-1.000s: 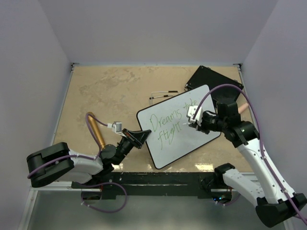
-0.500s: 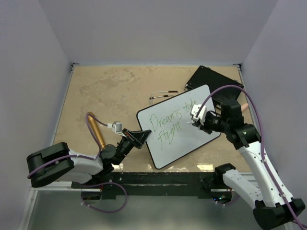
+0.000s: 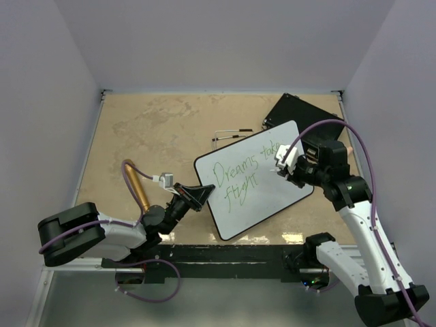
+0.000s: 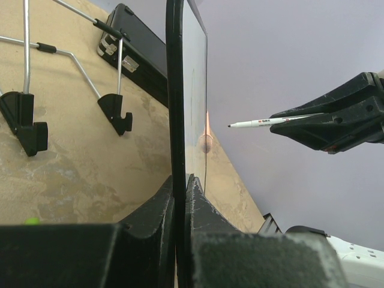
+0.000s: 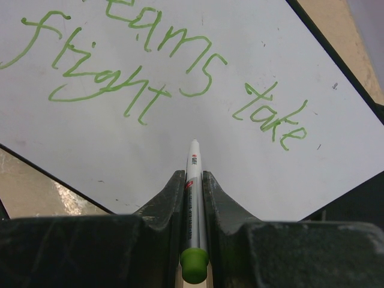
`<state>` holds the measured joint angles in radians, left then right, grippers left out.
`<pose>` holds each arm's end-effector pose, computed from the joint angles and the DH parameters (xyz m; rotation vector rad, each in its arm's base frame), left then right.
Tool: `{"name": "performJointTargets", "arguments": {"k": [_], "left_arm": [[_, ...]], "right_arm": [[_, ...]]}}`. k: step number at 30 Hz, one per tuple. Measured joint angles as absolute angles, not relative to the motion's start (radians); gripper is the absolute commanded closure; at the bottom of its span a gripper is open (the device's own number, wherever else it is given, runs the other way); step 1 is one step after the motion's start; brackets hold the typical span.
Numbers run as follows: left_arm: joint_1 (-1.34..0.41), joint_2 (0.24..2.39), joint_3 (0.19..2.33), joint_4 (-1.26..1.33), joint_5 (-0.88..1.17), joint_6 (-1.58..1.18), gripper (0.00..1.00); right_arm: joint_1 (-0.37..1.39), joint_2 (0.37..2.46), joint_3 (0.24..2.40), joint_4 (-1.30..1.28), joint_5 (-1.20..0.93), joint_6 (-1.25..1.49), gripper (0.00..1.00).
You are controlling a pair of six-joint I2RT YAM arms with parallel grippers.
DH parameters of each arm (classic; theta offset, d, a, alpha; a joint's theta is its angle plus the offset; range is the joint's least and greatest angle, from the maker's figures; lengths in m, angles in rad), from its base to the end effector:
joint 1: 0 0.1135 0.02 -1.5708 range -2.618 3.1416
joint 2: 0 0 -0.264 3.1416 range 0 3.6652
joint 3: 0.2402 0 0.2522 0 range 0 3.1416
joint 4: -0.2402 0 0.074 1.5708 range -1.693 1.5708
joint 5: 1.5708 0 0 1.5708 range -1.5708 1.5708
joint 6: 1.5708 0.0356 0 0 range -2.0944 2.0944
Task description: Write a sentence on the whiteboard
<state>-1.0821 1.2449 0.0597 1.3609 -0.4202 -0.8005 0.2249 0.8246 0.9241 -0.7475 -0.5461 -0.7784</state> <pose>0.1011 -0.1592 0.1778 -0.1659 1.5257 -1.2477 0.1536 0.0541 0.3284 -1.2693 1.7049 0.2811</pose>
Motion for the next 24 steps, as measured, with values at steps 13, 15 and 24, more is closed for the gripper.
{"name": "performJointTargets", "arguments": {"k": [13,15,24], "left_arm": [[-1.082,1.245,0.06,1.361,-0.419,-0.801,1.0],[-1.082,1.245,0.06,1.361,-0.419,-0.801,1.0],[-1.082,1.234,0.06,1.36,-0.413,-0.79,1.0]], "right_arm": [[0.167,0.827,0.924,-0.749,-0.611,-0.792,1.0],[0.149,0.833,0.924,-0.749,-0.631,-0.799,1.0],[0.084,0.876,0.924,-0.768,-0.717,-0.858,1.0]]}}
